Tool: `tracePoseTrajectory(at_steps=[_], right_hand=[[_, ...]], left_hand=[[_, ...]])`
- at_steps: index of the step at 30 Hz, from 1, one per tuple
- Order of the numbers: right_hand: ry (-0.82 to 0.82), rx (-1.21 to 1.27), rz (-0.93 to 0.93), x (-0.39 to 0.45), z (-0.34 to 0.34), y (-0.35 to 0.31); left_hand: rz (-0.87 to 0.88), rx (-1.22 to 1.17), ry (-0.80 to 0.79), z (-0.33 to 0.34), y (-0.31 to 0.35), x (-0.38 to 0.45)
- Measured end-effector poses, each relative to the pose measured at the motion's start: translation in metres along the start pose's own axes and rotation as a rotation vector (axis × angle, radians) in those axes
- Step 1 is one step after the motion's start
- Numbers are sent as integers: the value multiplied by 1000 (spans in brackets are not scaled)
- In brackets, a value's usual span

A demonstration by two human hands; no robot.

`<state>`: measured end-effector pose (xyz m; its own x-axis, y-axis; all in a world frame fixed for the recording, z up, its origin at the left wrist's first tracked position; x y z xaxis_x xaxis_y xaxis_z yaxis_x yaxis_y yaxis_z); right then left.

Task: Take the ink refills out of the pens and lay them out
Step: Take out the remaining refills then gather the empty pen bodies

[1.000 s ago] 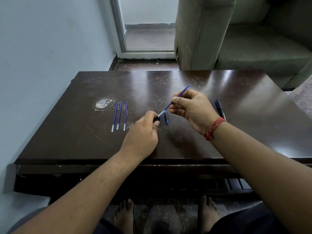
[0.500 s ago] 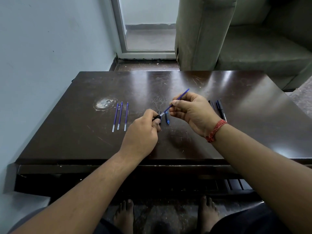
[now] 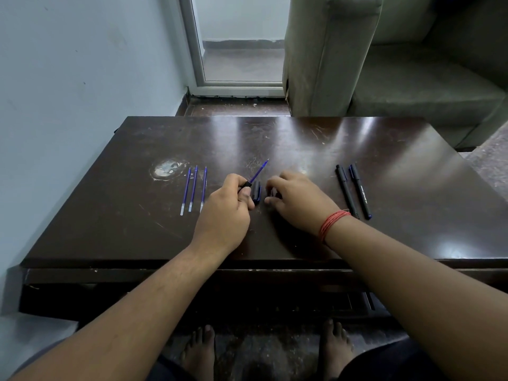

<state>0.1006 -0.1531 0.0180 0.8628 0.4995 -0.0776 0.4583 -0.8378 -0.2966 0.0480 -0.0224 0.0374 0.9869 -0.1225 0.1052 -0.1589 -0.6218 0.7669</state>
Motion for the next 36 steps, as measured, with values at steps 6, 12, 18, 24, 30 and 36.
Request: tracePoseTrajectory(at_steps=[6, 12, 18, 24, 30, 36], right_hand=[[60, -70, -12, -4, -8, -7], [37, -108, -36, -1, -4, -11], [33, 189, 194, -5, -27, 35], [233, 874, 146, -20, -58, 57], [261, 903, 61, -16, -62, 52], [198, 807, 20, -16, -60, 38]], left_hand=[[32, 68, -14, -1, 5, -3], [17, 97, -19, -1, 6, -3], [-5, 99, -29, 0, 2, -1], [-9, 112, -37, 0, 1, 0], [-4, 122, -67, 5, 1, -2], [4, 148, -85, 7, 5, -2]])
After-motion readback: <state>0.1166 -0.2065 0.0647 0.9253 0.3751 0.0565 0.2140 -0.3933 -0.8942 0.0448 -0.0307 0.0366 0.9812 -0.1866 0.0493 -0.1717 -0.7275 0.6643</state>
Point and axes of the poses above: each hand's wrist, its own x-axis towards the middle knuckle, its own z-axis out of the palm, y = z × x, the point moved 10 cm from there along x, towards the middle knuckle, and after that the axes turned 13 degrees about -y, right-handed, at the moved point
